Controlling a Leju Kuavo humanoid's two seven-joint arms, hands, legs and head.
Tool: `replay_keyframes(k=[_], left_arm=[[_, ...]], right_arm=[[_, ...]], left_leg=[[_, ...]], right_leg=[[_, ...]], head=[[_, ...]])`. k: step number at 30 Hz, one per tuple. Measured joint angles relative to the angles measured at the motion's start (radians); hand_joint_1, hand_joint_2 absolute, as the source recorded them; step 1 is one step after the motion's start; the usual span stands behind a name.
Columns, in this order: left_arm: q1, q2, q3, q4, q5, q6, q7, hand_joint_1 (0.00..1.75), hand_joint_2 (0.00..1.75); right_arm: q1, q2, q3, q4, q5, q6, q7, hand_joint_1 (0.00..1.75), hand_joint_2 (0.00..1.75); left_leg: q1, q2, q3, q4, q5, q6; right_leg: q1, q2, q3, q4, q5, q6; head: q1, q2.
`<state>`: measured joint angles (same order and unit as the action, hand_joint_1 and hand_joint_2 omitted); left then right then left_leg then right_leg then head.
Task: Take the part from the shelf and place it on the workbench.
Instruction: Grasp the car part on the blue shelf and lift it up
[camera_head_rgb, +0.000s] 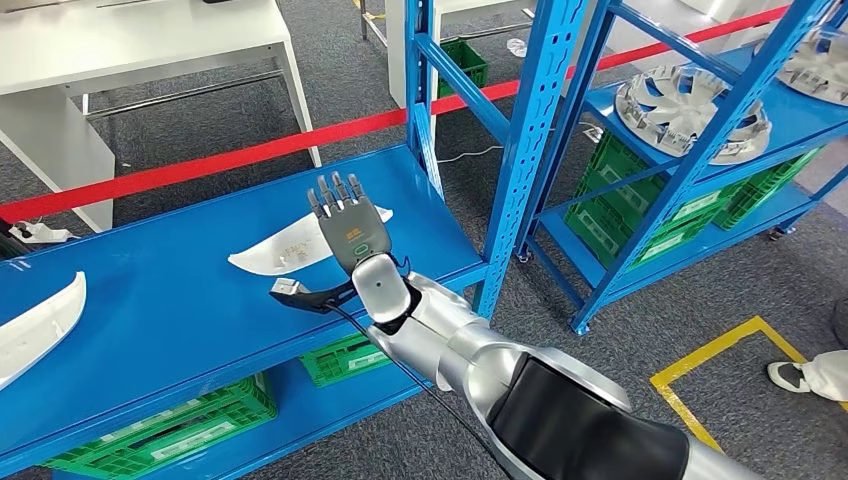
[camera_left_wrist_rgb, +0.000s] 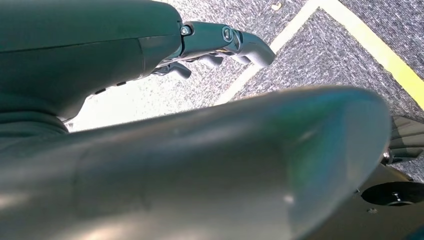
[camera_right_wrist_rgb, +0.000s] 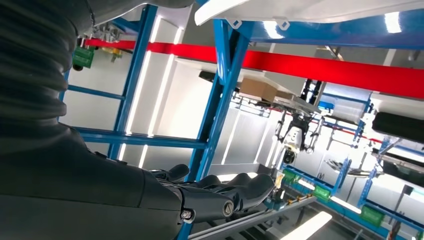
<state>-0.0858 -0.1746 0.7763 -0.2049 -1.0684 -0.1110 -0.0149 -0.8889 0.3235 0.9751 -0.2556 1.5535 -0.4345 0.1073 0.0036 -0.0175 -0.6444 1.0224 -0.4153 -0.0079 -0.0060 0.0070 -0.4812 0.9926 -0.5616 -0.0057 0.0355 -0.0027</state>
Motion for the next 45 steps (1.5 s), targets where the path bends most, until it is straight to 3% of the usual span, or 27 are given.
replay_keyframes(k=[9, 14, 17, 20, 21, 23, 25, 26, 27, 28, 30, 32, 35, 45], left_arm=[[0.004, 0.014, 0.0, 0.0, 0.008, 0.0, -0.004, 0.0, 0.0], [0.006, 0.02, 0.0, 0.0, -0.008, 0.0, -0.018, 0.0, 0.0], [0.006, 0.024, 0.0, 0.0, -0.009, 0.0, -0.018, 0.0, 0.0], [0.007, 0.026, 0.0, 0.0, -0.009, 0.0, -0.019, 0.0, 0.0], [0.009, 0.027, 0.0, 0.0, -0.009, 0.0, -0.02, 0.0, 0.0], [0.011, 0.027, 0.0, 0.0, -0.009, 0.0, -0.022, 0.0, 0.0], [0.013, 0.027, 0.0, 0.0, -0.009, 0.0, -0.023, 0.0, 0.0], [0.015, 0.027, 0.0, 0.001, -0.009, 0.0, -0.024, 0.0, 0.0], [0.017, 0.027, 0.0, 0.001, -0.009, 0.0, -0.025, 0.0, 0.0], [0.018, 0.027, 0.0, 0.002, -0.009, 0.0, -0.028, 0.0, 0.0], [0.018, 0.027, 0.0, 0.003, -0.008, 0.0, -0.033, 0.0, 0.0], [0.016, 0.027, 0.0, 0.004, -0.005, 0.0, -0.035, 0.0, 0.0], [0.018, 0.029, 0.0, 0.006, 0.002, 0.0, -0.033, 0.0, 0.0], [0.02, 0.031, 0.0, 0.008, 0.007, 0.0, -0.029, 0.0, 0.0]], right_arm=[[0.001, 0.0, 0.0, 0.0, -0.001, -0.021, -0.003, 0.0, 1.75], [0.001, 0.003, 0.0, 0.0, 0.001, -0.02, -0.006, 0.0, 1.75], [0.001, 0.006, 0.0, 0.0, 0.002, -0.02, -0.006, 0.0, 1.75], [0.002, 0.008, 0.0, 0.0, 0.002, -0.02, -0.006, 0.0, 1.75], [0.001, 0.009, 0.0, 0.0, 0.003, -0.02, -0.006, 0.0, 1.75], [0.0, 0.011, 0.0, 0.0, 0.005, -0.02, -0.008, 0.0, 1.75], [0.005, 0.01, 0.0, 0.0, 0.007, -0.018, -0.012, 0.0, 1.75], [0.009, 0.01, 0.0, 0.0, 0.007, -0.017, -0.014, 0.0, 1.75], [0.013, 0.009, 0.0, 0.0, 0.008, -0.016, -0.015, 0.0, 1.75], [0.014, 0.008, 0.0, 0.0, 0.008, -0.015, -0.016, 0.0, 1.75], [0.015, 0.008, 0.0, 0.0, 0.009, -0.016, -0.018, 0.0, 1.75], [0.016, 0.007, 0.0, 0.0, 0.01, -0.016, -0.021, 0.0, 1.75], [0.016, 0.009, 0.0, 0.0, 0.011, -0.017, -0.024, 0.0, 1.75], [0.015, 0.014, 0.0, 0.0, 0.012, -0.014, -0.023, 0.0, 1.75]], left_leg=[[0.0, 0.0, 0.0, 0.0, 0.0, 0.0], [-0.006, 0.0, 0.0, 0.003, -0.004, 0.004], [-0.011, 0.0, -0.001, 0.002, -0.01, 0.011], [-0.01, -0.003, 0.011, -0.008, -0.033, 0.031], [-0.009, -0.003, 0.021, -0.01, -0.041, 0.039], [-0.008, -0.002, 0.042, -0.011, -0.052, 0.047], [-0.009, -0.002, 0.056, -0.008, -0.059, 0.045], [-0.01, -0.002, 0.065, -0.005, -0.064, 0.041], [-0.01, -0.003, 0.075, -0.003, -0.069, 0.037], [-0.01, -0.004, 0.086, 0.0, -0.076, 0.032], [-0.011, -0.006, 0.107, 0.004, -0.095, 0.024], [-0.011, -0.007, 0.115, 0.006, -0.111, 0.011], [-0.01, -0.005, 0.119, 0.001, -0.112, -0.003], [-0.01, -0.001, 0.145, -0.037, -0.122, -0.01]], right_leg=[[0.0, 0.0, 0.0, 0.0, 0.0, 0.0], [-0.007, 0.0, 0.0, -0.002, -0.001, 0.006], [-0.012, 0.0, 0.003, -0.002, -0.001, 0.014], [-0.014, -0.001, 0.002, 0.026, 0.002, 0.025], [-0.013, -0.002, -0.012, 0.056, -0.006, 0.026], [-0.013, -0.003, -0.078, 0.167, -0.047, 0.024], [-0.011, -0.003, -0.174, 0.294, -0.083, 0.023], [-0.01, -0.003, -0.209, 0.323, -0.082, 0.022], [-0.01, -0.003, -0.227, 0.315, -0.064, 0.019], [-0.009, -0.003, -0.226, 0.27, -0.031, 0.015], [-0.003, -0.002, -0.202, 0.14, 0.063, 0.003], [0.005, 0.001, -0.189, 0.067, 0.124, -0.008], [0.008, 0.006, -0.182, 0.05, 0.138, -0.012], [0.009, 0.009, -0.174, 0.045, 0.126, -0.023]], head=[[0.0, 0.0], [0.0, 0.0], [-0.001, 0.0], [0.001, 0.0], [0.003, 0.0], [0.005, 0.0], [0.006, 0.0], [0.006, 0.0], [0.006, 0.0], [0.006, 0.0], [0.004, 0.0], [0.002, 0.0], [0.002, 0.0], [0.002, 0.0]])
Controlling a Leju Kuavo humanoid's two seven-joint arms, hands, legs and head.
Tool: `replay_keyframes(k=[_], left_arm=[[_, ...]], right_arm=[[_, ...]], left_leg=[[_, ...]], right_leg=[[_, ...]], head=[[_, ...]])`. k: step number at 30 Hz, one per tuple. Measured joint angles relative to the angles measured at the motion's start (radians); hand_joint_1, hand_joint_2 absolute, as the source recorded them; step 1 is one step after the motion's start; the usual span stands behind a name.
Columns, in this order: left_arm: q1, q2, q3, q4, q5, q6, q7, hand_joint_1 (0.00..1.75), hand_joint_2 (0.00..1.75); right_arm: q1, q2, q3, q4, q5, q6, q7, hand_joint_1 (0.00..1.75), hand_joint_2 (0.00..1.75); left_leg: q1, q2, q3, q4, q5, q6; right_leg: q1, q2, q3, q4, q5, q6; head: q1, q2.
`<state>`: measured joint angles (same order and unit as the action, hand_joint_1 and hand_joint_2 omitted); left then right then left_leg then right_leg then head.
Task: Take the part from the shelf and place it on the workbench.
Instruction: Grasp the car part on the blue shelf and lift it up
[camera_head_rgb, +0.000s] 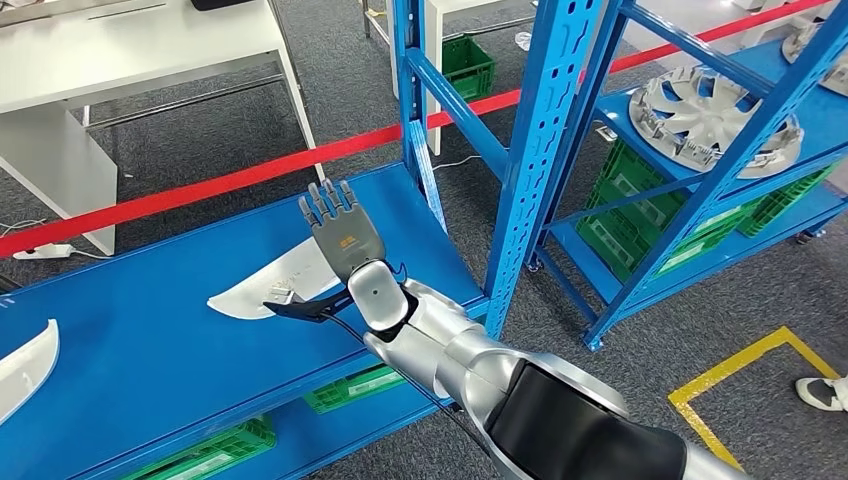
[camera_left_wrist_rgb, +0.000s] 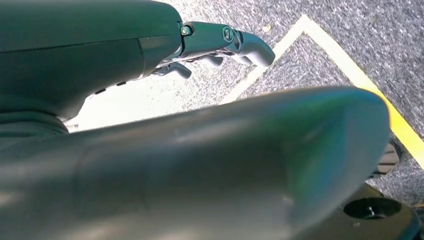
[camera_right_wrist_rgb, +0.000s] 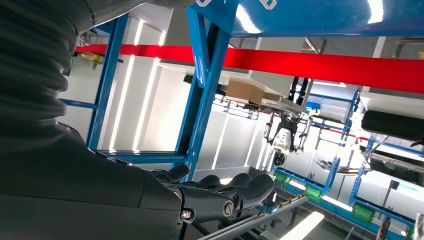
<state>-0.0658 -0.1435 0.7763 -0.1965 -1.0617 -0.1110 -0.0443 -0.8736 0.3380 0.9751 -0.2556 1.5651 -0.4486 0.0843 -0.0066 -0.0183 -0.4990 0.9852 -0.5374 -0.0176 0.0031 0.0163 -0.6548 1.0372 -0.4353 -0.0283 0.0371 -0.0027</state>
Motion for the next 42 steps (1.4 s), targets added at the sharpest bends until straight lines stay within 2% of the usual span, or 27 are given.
replay_keyframes(k=[14, 28, 31, 35, 36, 42], left_arm=[[0.0, 0.0, 0.001, 0.002, 0.002, 0.0, 0.0, 0.0, 0.0], [0.003, 0.0, 0.002, 0.002, 0.005, 0.0, -0.001, 0.0, 0.0], [0.003, -0.005, 0.003, 0.002, 0.006, 0.0, 0.009, 0.0, 0.0], [0.001, -0.012, 0.003, 0.003, -0.003, 0.0, 0.026, 0.0, 0.0], [0.0, -0.014, 0.003, 0.003, -0.004, 0.0, 0.029, 0.0, 0.0], [-0.001, -0.018, 0.003, 0.003, -0.007, 0.0, 0.033, 0.0, 0.0]], right_arm=[[0.002, -0.009, -0.027, 0.0, -0.049, 0.045, 0.034, 0.0, 1.75], [0.046, -0.062, -0.086, 0.008, -0.092, 0.135, 0.079, 0.0, 1.75], [0.063, -0.068, -0.127, 0.01, -0.162, 0.224, 0.07, 0.0, 1.75], [0.034, -0.069, -0.209, 0.011, -0.249, 0.505, 0.045, 0.0, 1.75], [0.029, -0.069, -0.224, 0.011, -0.256, 0.544, 0.042, 0.0, 1.75], [0.021, -0.069, -0.268, 0.011, -0.264, 0.588, 0.037, 0.0, 1.75]], left_leg=[[0.0, 0.0, 0.007, 0.0, 0.0, -0.001], [-0.001, 0.0, 0.013, 0.0, -0.001, 0.001], [-0.001, 0.0, 0.01, 0.0, -0.002, 0.002], [-0.001, 0.002, 0.016, 0.0, -0.005, 0.005], [-0.001, 0.001, 0.019, 0.0, -0.006, 0.005], [-0.001, 0.001, 0.025, 0.0, -0.008, 0.005]], right_leg=[[-0.002, 0.0, 0.018, -0.005, -0.001, 0.001], [-0.002, -0.001, 0.021, -0.009, 0.0, 0.002], [-0.002, -0.001, 0.022, -0.009, 0.0, 0.002], [-0.001, 0.0, 0.032, -0.01, -0.004, 0.006], [-0.001, 0.0, 0.035, -0.01, -0.005, 0.006], [-0.001, 0.0, 0.041, -0.01, -0.006, 0.006]], head=[[0.0, 0.0], [0.0, 0.0], [0.0, 0.0], [0.0, 0.0], [0.0, 0.0], [0.0, 0.0]])
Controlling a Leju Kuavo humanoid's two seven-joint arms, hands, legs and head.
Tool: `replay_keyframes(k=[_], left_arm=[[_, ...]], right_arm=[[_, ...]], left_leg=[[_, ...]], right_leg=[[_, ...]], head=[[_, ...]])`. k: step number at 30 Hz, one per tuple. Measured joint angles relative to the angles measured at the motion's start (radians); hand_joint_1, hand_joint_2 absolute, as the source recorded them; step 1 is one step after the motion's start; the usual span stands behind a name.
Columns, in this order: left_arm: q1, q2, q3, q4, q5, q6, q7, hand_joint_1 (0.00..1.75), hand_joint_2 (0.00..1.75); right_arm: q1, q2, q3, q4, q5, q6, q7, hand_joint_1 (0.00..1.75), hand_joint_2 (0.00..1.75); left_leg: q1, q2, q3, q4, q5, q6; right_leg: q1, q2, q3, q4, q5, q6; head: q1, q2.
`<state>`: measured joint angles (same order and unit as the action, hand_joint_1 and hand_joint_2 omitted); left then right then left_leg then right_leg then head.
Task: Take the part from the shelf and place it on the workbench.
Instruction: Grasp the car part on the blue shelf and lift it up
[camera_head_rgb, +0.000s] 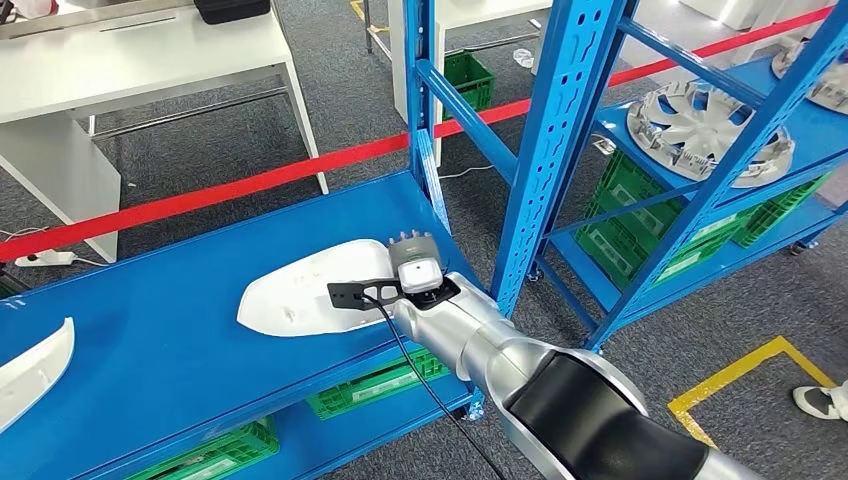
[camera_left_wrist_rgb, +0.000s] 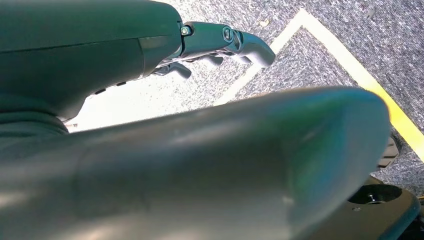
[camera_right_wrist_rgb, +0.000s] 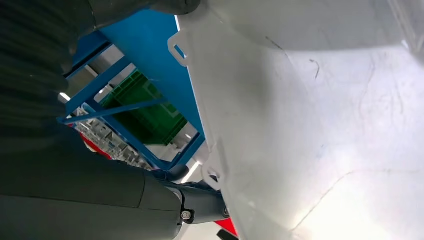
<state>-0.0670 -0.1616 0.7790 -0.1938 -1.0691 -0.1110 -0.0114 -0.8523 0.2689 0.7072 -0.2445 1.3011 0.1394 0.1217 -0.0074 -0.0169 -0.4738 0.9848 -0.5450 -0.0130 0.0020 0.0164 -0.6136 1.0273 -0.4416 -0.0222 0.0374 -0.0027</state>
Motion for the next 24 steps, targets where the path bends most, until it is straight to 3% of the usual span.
replay_keyframes(k=[19, 20, 23, 24], left_arm=[[0.0, -0.005, 0.0, 0.0, -0.003, 0.0, -0.003, 0.0, 0.0], [0.0, -0.005, 0.0, 0.0, -0.003, 0.0, -0.003, 0.0, 0.0], [0.0, -0.005, 0.0, 0.0, -0.003, 0.0, -0.003, 0.0, 0.0], [0.0, -0.005, 0.0, 0.0, -0.003, 0.0, -0.004, 0.0, 0.0]], right_arm=[[0.003, 0.0, -0.006, 0.0, 0.02, -0.012, -0.037, 0.0, 1.75], [0.004, 0.0, -0.006, 0.0, 0.02, -0.016, -0.037, 0.0, 1.31], [0.007, -0.001, -0.006, 0.0, 0.021, -0.038, -0.039, 0.0, 1.31], [0.01, -0.001, -0.006, 0.0, 0.022, -0.057, -0.04, 0.0, 1.75]], left_leg=[[0.0, 0.0, 0.003, 0.0, -0.001, 0.001], [0.0, 0.0, 0.003, 0.0, -0.001, 0.001], [0.0, 0.0, 0.004, 0.0, -0.001, 0.001], [0.0, 0.0, 0.004, 0.0, -0.001, 0.001]], right_leg=[[0.0, 0.0, 0.004, -0.001, 0.0, 0.0], [0.0, 0.0, 0.004, -0.001, 0.0, 0.0], [0.0, 0.0, 0.004, -0.001, 0.0, 0.0], [0.0, 0.0, 0.004, -0.001, 0.0, 0.0]], head=[[0.0, 0.0], [0.0, 0.0], [0.0, 0.0], [0.0, 0.0]])
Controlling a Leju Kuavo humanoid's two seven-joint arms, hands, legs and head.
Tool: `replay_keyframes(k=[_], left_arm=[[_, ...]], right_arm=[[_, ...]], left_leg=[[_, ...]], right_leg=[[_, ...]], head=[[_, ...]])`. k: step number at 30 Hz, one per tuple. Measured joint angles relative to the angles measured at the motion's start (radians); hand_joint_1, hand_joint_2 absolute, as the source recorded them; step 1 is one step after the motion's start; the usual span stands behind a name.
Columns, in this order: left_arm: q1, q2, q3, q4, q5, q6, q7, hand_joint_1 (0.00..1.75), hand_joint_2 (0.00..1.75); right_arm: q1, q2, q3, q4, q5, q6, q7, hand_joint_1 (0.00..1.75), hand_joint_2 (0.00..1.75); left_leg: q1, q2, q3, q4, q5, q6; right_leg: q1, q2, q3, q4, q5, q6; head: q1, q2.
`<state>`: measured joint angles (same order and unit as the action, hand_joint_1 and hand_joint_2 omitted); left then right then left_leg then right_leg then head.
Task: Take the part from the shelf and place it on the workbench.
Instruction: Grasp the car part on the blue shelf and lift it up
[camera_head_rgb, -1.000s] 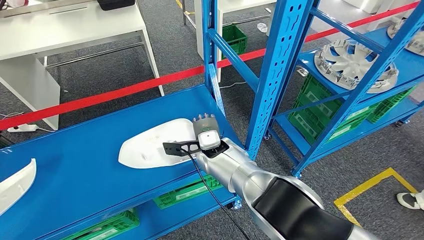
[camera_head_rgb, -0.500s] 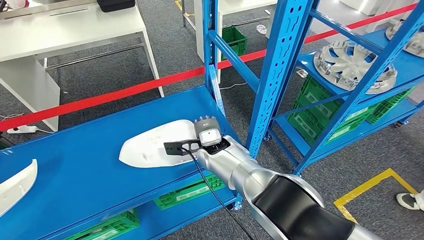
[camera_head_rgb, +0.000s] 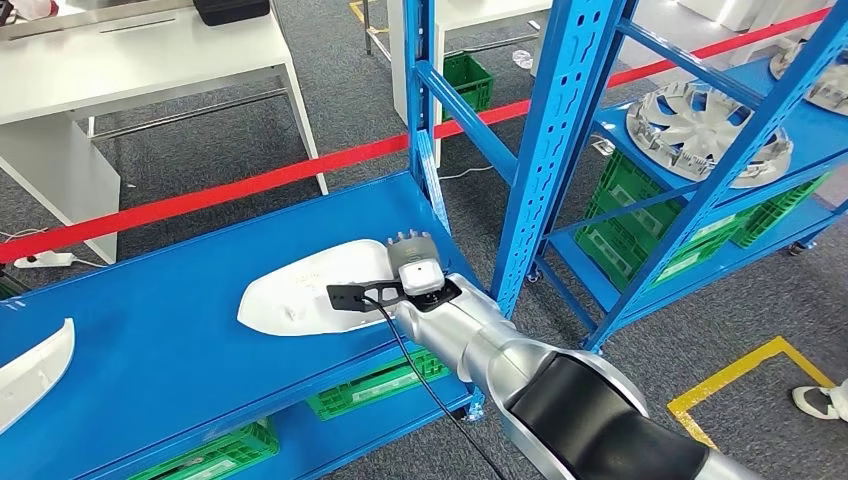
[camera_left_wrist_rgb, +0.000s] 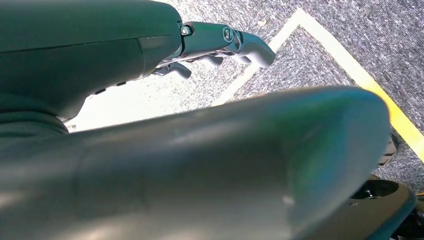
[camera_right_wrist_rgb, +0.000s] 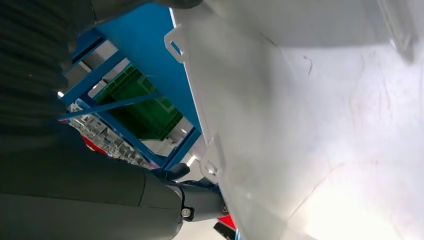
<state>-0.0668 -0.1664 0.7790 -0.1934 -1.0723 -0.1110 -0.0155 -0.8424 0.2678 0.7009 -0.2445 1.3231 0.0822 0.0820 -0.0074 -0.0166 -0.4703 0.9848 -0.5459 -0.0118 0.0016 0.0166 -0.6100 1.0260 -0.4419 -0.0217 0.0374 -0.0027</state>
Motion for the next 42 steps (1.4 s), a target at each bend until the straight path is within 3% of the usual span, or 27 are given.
replay_keyframes(k=[3, 4, 7, 12, 14, 16, 18, 42], left_arm=[[0.0, 0.0, 0.0, 0.0, 0.0, 0.0, -0.005, 0.0, 0.0], [0.001, 0.0, 0.0, 0.0, 0.0, 0.0, -0.007, 0.0, 0.0], [0.002, 0.0, 0.0, 0.0, 0.0, 0.0, -0.015, 0.0, 0.0], [0.003, 0.0, 0.0, 0.0, 0.0, 0.0, -0.017, 0.0, 0.0], [0.003, 0.0, 0.0, 0.0, 0.0, 0.0, -0.017, 0.0, 0.0], [0.004, 0.0, 0.0, 0.0, 0.0, 0.0, -0.019, 0.0, 0.0], [0.005, 0.001, 0.0, 0.0, 0.0, 0.0, -0.02, 0.0, 0.0], [0.007, 0.007, 0.0, 0.0, -0.001, 0.0, -0.02, 0.0, 0.0]], right_arm=[[0.009, -0.001, -0.001, 0.0, 0.01, -0.068, -0.002, 0.0, 0.44], [0.011, -0.001, -0.002, 0.0, 0.013, -0.086, 0.0, 0.0, 0.44], [0.019, -0.003, -0.004, 0.0, 0.023, -0.126, 0.007, 0.0, 1.75], [0.023, -0.005, -0.005, 0.0, 0.049, -0.156, 0.012, 0.0, 1.75], [0.024, -0.005, -0.005, 0.0, 0.051, -0.161, 0.014, 0.24, 1.75], [0.026, -0.006, -0.005, 0.0, 0.052, -0.164, 0.015, 1.11, 1.75], [0.03, -0.006, -0.005, 0.0, 0.052, -0.166, 0.016, 1.75, 1.75], [0.047, -0.008, -0.008, 0.0, 0.06, -0.187, -0.002, 1.75, 1.75]], left_leg=[[0.0, 0.0, 0.0, 0.0, 0.0, 0.0], [0.0, 0.0, 0.0, 0.0, 0.0, 0.0], [0.0, 0.0, 0.0, 0.0, 0.0, 0.0], [0.0, 0.0, -0.001, 0.0, 0.0, 0.0], [0.0, 0.0, -0.001, 0.0, 0.0, 0.0], [0.0, 0.0, -0.001, 0.0, 0.0, 0.0], [0.0, 0.0, -0.001, 0.0, 0.0, 0.0], [0.0, 0.0, -0.004, 0.0, -0.001, 0.001]], right_leg=[[0.0, 0.0, 0.0, 0.0, 0.0, 0.0], [0.0, 0.0, 0.0, 0.0, 0.0, 0.0], [0.0, 0.0, 0.0, 0.0, 0.0, 0.0], [0.0, 0.0, 0.0, 0.0, 0.0, 0.0], [0.0, -0.001, 0.0, 0.0, 0.0, 0.0], [0.0, -0.001, 0.0, 0.0, -0.001, 0.0], [0.0, -0.001, -0.001, 0.0, -0.001, 0.001], [0.0, -0.001, -0.003, 0.0, -0.001, 0.001]], head=[[0.0, 0.0], [0.0, 0.0], [0.0, 0.0], [0.0, 0.0], [0.0, 0.0], [0.0, 0.0], [0.0, 0.0], [0.0, 0.0]])
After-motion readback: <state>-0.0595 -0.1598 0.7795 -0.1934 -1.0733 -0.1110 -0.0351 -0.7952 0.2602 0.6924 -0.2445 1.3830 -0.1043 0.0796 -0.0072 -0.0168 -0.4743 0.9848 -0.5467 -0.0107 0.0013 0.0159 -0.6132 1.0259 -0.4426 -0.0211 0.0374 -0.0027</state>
